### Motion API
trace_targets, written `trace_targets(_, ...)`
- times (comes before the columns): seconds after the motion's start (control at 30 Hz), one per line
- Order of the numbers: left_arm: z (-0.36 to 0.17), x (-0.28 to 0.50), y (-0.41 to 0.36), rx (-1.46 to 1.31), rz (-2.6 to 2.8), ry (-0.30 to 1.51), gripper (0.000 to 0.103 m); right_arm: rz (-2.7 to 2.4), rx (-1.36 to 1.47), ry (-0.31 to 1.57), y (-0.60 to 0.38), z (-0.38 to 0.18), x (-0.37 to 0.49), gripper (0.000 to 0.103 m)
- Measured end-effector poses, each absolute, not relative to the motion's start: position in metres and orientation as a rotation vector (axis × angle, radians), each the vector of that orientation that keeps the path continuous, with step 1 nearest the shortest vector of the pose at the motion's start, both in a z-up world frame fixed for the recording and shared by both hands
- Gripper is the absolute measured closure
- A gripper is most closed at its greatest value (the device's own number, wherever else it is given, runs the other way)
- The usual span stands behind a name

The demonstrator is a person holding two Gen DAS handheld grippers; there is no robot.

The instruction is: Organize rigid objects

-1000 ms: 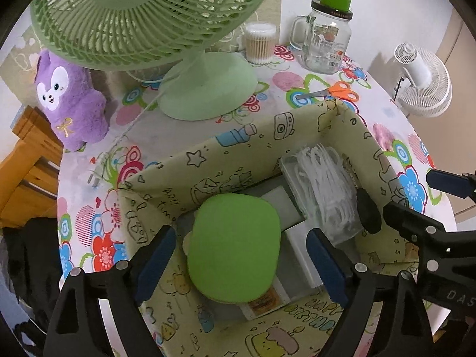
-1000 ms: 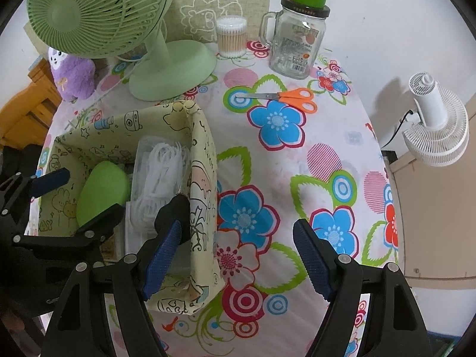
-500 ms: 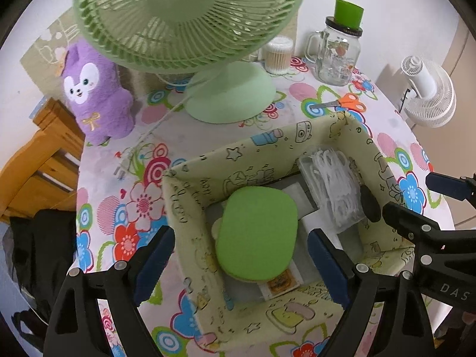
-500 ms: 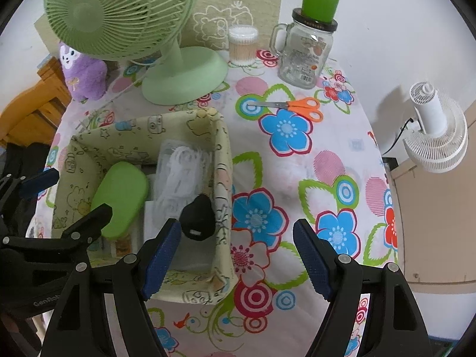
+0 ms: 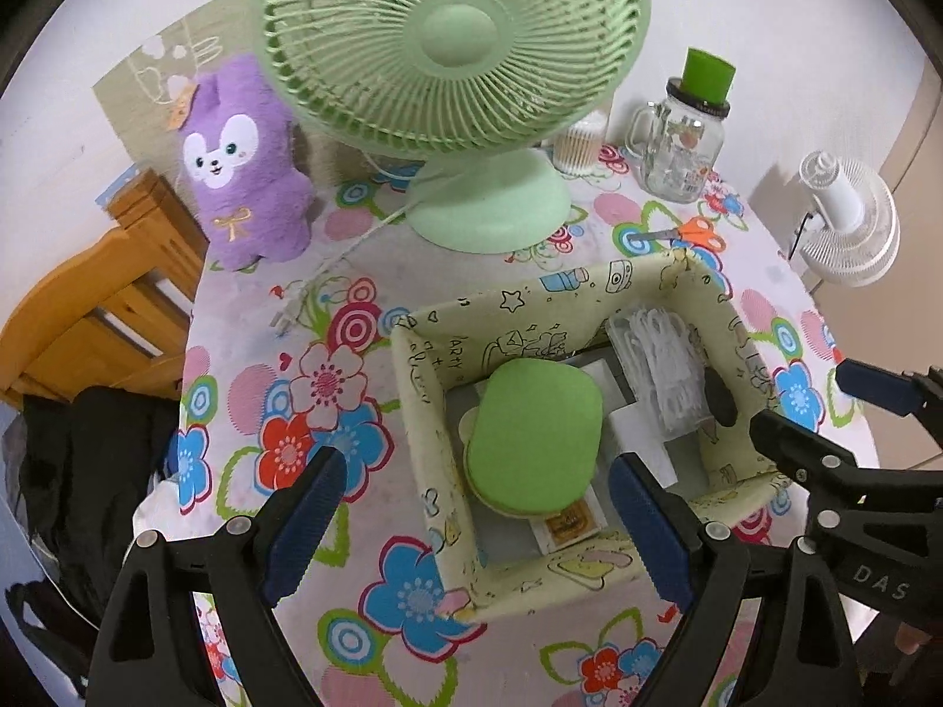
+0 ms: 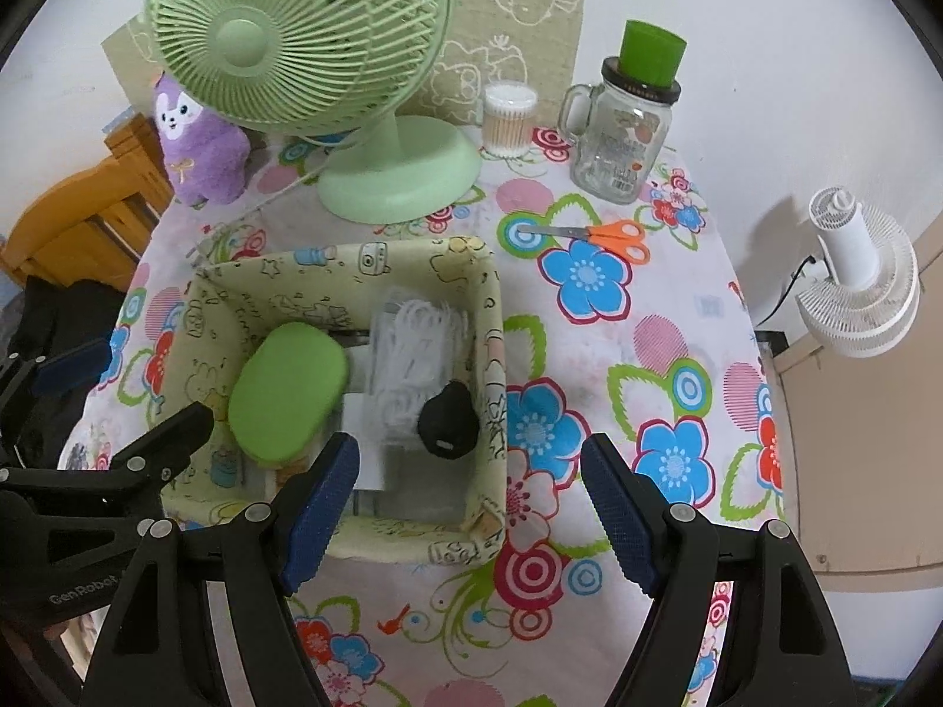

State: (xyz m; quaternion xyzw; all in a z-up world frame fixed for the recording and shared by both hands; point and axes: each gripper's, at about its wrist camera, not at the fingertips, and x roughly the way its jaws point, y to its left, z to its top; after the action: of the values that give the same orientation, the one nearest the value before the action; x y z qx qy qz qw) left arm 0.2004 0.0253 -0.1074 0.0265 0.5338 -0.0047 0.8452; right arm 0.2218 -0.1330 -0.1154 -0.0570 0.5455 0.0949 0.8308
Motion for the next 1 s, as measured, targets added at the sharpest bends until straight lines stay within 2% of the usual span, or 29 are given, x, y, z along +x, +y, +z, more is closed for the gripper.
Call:
trace_targets(0.17,-0.095,0.188,0.031,0.044,-0.005,1.104,0.011,0.192,-0.116,1.136,-0.129,-0.104,0.209,0.022)
trace_targets(0.37,-0.080,0.172,0.041,-0.016,-0.006,1.069,0.008,0.161,-0.109,1.100,-0.129,-0.089,0.190,0.013)
trace_targets(1.0,-0.039,0.105,0.024,-0.012,0.068,0.991,0.001,0.234,-0.116,1.003,-0.147,-0.047,0.134,0.011)
